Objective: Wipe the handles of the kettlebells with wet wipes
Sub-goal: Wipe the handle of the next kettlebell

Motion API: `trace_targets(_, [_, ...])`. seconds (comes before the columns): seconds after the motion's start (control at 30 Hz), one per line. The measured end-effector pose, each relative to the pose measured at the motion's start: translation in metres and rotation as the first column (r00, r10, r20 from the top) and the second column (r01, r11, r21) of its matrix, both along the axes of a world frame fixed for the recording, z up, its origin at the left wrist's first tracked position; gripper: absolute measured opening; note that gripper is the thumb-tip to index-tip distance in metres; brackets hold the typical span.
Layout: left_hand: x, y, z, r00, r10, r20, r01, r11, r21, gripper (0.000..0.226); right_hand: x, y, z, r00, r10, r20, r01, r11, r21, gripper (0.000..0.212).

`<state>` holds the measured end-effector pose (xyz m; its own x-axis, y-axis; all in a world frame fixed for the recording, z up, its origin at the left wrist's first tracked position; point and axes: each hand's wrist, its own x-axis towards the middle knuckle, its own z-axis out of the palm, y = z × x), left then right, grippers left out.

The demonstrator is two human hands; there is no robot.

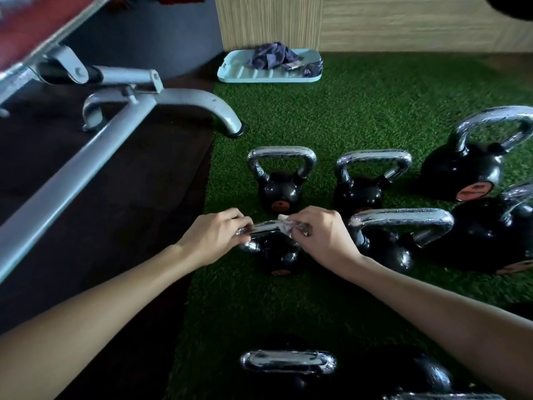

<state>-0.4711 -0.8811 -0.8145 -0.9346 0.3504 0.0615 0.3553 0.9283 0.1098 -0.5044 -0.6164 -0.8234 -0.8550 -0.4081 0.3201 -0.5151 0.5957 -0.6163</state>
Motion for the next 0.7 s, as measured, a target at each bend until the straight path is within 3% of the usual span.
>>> trace_targets(0.3, [0.007, -0.013, -0.01, 1.0, 0.014, 0.001, -0.014, 0.991, 0.136, 0.037, 0.004, -0.018, -0.005, 1.0, -0.019, -0.013, 0.017, 0.989, -0.145, 0.024])
trace_targets(0.43, [0.002, -0.016, -0.007, 0.997, 0.034, 0.065, -0.046, 0.981, 0.189, 0.037, 0.006, -0.005, -0.025, 0.987, -0.151, 0.062, 0.159, 0.976, -0.151, 0.02])
trace_targets(0.53, [0.003, -0.018, -0.007, 0.996, 0.045, 0.077, -0.057, 0.986, 0.156, 0.037, 0.006, 0.001, -0.031, 0.957, -0.185, 0.223, 0.218, 0.967, -0.133, 0.021])
trace_targets(0.7, [0.006, -0.021, -0.005, 0.994, 0.064, 0.091, -0.079, 0.981, 0.174, 0.041, 0.012, -0.006, -0.032, 0.964, -0.153, 0.216, 0.191, 0.967, -0.167, 0.02])
